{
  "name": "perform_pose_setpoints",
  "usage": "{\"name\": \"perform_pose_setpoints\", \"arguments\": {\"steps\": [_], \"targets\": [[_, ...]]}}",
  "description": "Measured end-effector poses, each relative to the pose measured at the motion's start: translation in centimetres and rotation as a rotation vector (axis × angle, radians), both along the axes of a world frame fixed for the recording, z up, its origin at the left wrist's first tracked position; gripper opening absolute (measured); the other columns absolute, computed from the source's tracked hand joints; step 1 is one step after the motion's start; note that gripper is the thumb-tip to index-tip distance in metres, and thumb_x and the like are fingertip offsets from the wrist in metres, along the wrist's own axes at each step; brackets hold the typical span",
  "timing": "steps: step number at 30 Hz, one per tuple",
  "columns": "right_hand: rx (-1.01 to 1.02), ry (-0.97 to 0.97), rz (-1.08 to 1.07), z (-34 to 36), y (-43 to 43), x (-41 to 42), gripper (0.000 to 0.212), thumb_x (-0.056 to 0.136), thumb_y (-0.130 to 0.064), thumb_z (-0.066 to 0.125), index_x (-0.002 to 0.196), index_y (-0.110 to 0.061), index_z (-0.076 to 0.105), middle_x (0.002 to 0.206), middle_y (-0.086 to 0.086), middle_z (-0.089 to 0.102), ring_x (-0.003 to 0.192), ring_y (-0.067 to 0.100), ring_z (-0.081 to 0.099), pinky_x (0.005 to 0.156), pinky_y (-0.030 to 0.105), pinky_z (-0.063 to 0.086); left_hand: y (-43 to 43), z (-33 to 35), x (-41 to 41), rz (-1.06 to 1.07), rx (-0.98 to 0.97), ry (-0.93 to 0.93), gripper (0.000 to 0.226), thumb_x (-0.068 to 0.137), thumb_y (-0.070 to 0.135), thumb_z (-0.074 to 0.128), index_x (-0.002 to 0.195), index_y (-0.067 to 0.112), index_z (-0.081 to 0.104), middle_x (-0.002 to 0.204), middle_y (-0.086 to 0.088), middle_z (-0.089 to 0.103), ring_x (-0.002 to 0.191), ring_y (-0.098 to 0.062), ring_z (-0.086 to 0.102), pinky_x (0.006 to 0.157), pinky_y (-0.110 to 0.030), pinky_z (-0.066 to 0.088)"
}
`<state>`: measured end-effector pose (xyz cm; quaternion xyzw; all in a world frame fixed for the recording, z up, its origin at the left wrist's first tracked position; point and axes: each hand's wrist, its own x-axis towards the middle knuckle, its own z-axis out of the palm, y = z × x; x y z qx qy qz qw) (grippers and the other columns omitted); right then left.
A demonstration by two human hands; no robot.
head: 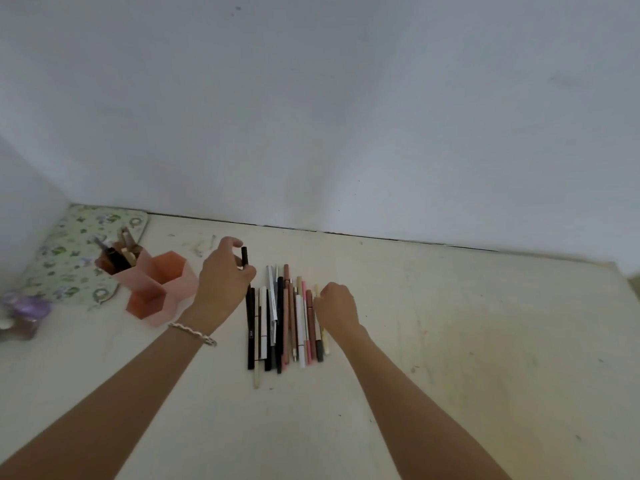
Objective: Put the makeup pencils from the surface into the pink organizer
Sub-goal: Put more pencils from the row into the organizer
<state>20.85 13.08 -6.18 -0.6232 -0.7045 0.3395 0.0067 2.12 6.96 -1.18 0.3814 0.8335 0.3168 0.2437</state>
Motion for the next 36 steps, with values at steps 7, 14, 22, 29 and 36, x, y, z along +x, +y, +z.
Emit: {"name": "perform_pose_setpoints", "arguments": {"steps": [7,14,22,29,36], "targets": [[-0.042,0.123,-0.117,0.3,-0.2,-0.2,0.018,0.093,-0.005,0.048,0.111,-0.001,0.05,0.108,0.015,0.061,0.085,0.024,0.056,0.067,0.029,0.044,-0.5,2.4,1.0,0.017,0.193,-0.066,0.04,0.088,0.006,0.062,0.124,0.022,0.056,0.095,-0.003,0.07,0.07,-0.001,0.06,0.054,-0.01,0.041],[0.198,0.43,-0.148,7.7,3.2,-3.2,0.036,0.09,-0.004,0.049,0.125,-0.014,0.047,0.073,0.003,0.058,0.054,0.015,0.052,0.046,0.021,0.043,-4.2,10.3,-8.2,0.341,0.7,0.15,0.04,0.087,0.009,0.06,0.124,0.023,0.056,0.093,0.011,0.066,0.074,0.01,0.061,0.068,-0.004,0.05],[0.241,0.906,-0.095,13.1,-0.9,-13.3,0.03,0.092,-0.009,0.054,0.117,-0.025,0.049,0.083,-0.003,0.06,0.06,0.006,0.057,0.05,0.013,0.047,-8.6,6.1,-14.5,0.422,0.623,0.327,0.039,0.089,0.002,0.06,0.124,0.016,0.054,0.102,-0.005,0.067,0.085,-0.011,0.064,0.076,-0.024,0.057],[0.355,1.037,0.067,13.7,-5.6,-18.7,0.032,0.093,-0.009,0.058,0.117,-0.028,0.048,0.079,-0.01,0.06,0.071,0.001,0.06,0.066,0.015,0.05,-10.3,0.9,-14.9,0.271,0.459,0.478,0.02,0.089,0.012,0.066,0.107,0.004,0.069,0.117,-0.016,0.064,0.112,-0.034,0.057,0.104,-0.037,0.039],[0.464,1.014,0.201,12.5,-7.8,-22.8,0.031,0.097,-0.014,0.055,0.12,-0.031,0.043,0.094,-0.01,0.06,0.086,0.008,0.063,0.081,0.027,0.055,-12.5,4.9,-17.3,0.445,0.697,0.38,0.03,0.095,0.005,0.046,0.121,0.01,0.058,0.121,-0.01,0.056,0.102,-0.016,0.057,0.088,-0.024,0.048]]}}
